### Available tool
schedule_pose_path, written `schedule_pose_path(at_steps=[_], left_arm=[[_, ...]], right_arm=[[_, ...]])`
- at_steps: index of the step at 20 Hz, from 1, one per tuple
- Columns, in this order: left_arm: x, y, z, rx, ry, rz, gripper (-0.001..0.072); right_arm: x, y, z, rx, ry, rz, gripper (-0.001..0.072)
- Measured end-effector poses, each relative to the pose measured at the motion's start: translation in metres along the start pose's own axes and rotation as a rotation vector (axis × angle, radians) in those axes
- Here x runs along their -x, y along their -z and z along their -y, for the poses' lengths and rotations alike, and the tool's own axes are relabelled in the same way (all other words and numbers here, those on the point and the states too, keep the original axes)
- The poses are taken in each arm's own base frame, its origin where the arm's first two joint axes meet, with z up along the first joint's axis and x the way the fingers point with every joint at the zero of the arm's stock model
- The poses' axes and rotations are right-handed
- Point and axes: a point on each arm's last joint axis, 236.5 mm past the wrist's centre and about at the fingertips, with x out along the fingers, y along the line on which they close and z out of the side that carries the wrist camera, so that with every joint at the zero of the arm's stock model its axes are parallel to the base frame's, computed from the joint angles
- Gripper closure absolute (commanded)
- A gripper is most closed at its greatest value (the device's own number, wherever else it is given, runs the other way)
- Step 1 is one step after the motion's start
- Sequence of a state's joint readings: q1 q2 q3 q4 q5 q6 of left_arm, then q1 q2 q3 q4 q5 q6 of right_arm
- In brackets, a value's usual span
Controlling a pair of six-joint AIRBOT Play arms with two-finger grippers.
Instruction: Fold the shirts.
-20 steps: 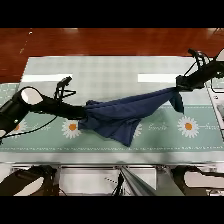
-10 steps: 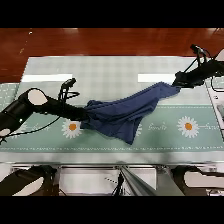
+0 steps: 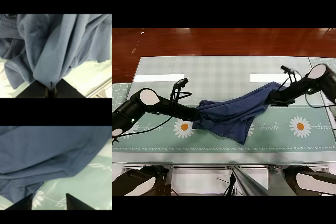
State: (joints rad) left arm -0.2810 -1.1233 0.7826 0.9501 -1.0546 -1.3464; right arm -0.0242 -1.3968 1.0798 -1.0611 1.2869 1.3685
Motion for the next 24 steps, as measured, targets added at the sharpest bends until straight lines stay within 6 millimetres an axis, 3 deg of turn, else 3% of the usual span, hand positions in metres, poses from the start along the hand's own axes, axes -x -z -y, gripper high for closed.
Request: schedule_pose_path(at_steps=[3,11,21,22,24], left_arm=[[0.0,0.0,0.0,0.0,0.0,0.0,0.0677],[0.0,0.0,0.0,-0.015,0.0,-0.001,0.0678],[0.0,0.001,0.0,-0.019,0.001,-0.004,0.0678],[0.0,0.001,0.0,-0.019,0.001,-0.004,0.0677],[0.0,0.001,0.0,-0.019,0.001,-0.004,0.0677]], right_arm=[[-0.017,0.013,-0.001,-0.033,-0.015,-0.023,0.0226],[-0.048,0.018,0.004,-0.171,-0.048,0.029,0.0225],[-0.059,-0.017,0.021,-0.272,-0.023,0.188,0.0228],[-0.064,-0.017,0.021,-0.283,-0.026,0.182,0.0282],[-0.074,-0.02,0.022,-0.298,-0.019,0.182,0.0643]])
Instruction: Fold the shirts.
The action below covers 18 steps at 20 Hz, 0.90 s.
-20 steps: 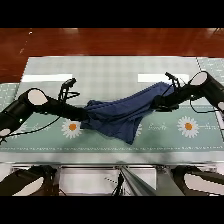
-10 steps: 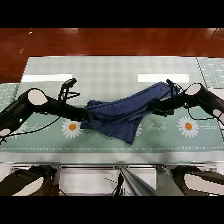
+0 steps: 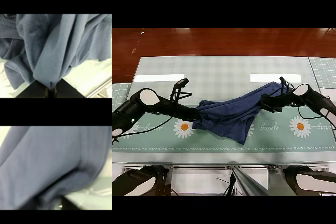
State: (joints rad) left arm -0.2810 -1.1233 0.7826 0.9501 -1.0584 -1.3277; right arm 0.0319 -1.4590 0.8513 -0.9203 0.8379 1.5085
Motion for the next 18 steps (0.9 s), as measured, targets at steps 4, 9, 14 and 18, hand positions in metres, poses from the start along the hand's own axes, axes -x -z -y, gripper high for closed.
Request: schedule_pose_path(at_steps=[4,9,14,18], left_arm=[[0.002,-0.003,0.0,-0.006,0.0,0.006,0.0677],[0.036,-0.043,0.016,-0.057,0.007,0.111,0.0678],[0.136,-0.112,0.068,-0.227,0.0,0.351,0.0678],[0.246,-0.137,0.115,-0.409,-0.092,0.554,0.0678]], right_arm=[[0.011,-0.006,-0.003,0.034,0.003,0.024,0.0692],[0.112,-0.051,-0.051,0.12,-0.1,0.282,0.0691],[0.253,-0.063,-0.118,0.279,-0.2,0.591,0.0692],[0.356,-0.04,-0.17,0.421,-0.265,0.785,0.0692]])
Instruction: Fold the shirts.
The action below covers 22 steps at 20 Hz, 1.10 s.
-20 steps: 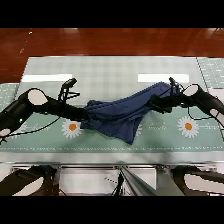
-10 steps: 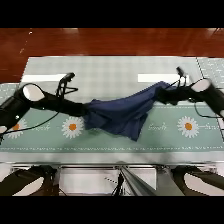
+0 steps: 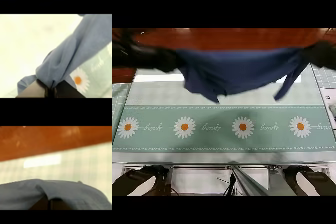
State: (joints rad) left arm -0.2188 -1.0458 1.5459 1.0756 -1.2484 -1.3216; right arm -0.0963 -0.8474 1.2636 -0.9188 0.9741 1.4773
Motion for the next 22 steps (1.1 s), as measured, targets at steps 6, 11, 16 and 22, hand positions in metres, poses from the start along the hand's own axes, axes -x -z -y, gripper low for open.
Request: schedule_pose_path(at_steps=[6,11,16,22], left_arm=[[0.115,-0.046,0.018,-0.103,-0.16,0.139,0.0678],[0.152,0.0,0.025,-0.005,-0.211,0.004,0.0678],[0.125,0.051,0.005,0.104,-0.233,-0.215,0.0678],[0.036,0.151,-0.038,0.151,-0.195,-0.633,0.0677]], right_arm=[[0.076,-0.024,-0.07,0.117,-0.079,0.044,0.0692],[0.1,0.049,-0.075,0.1,-0.077,-0.277,0.0692],[0.102,0.133,-0.055,0.065,-0.054,-0.639,0.0692],[0.035,0.236,0.001,0.001,0.032,-0.913,0.0692]])
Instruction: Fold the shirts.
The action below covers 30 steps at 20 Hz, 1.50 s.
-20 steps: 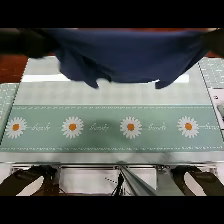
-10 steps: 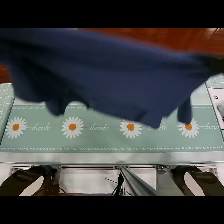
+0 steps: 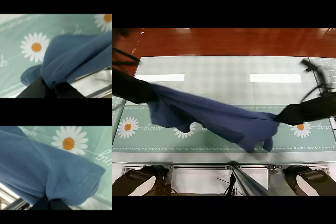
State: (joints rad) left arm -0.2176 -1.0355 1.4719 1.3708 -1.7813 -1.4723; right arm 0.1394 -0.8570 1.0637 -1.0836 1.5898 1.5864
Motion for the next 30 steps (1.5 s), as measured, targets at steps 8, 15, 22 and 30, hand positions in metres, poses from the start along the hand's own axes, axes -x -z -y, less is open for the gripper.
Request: schedule_pose_path(at_steps=[8,15,22,30], left_arm=[[-0.146,-0.039,-0.021,0.042,0.07,-0.099,0.0677],[-0.193,-0.073,-0.012,0.14,0.186,-0.04,0.0089],[-0.135,-0.04,-0.03,0.246,0.209,-0.07,0.009],[-0.151,0.043,0.035,0.374,0.433,-0.107,0.009]], right_arm=[[-0.11,-0.087,0.058,-0.157,0.031,0.135,0.069],[-0.131,-0.121,0.08,-0.177,0.042,0.221,0.0283],[-0.015,-0.084,0.163,-0.018,0.386,0.192,0.0283],[-0.018,0.006,0.217,-0.336,0.344,0.173,0.019]])
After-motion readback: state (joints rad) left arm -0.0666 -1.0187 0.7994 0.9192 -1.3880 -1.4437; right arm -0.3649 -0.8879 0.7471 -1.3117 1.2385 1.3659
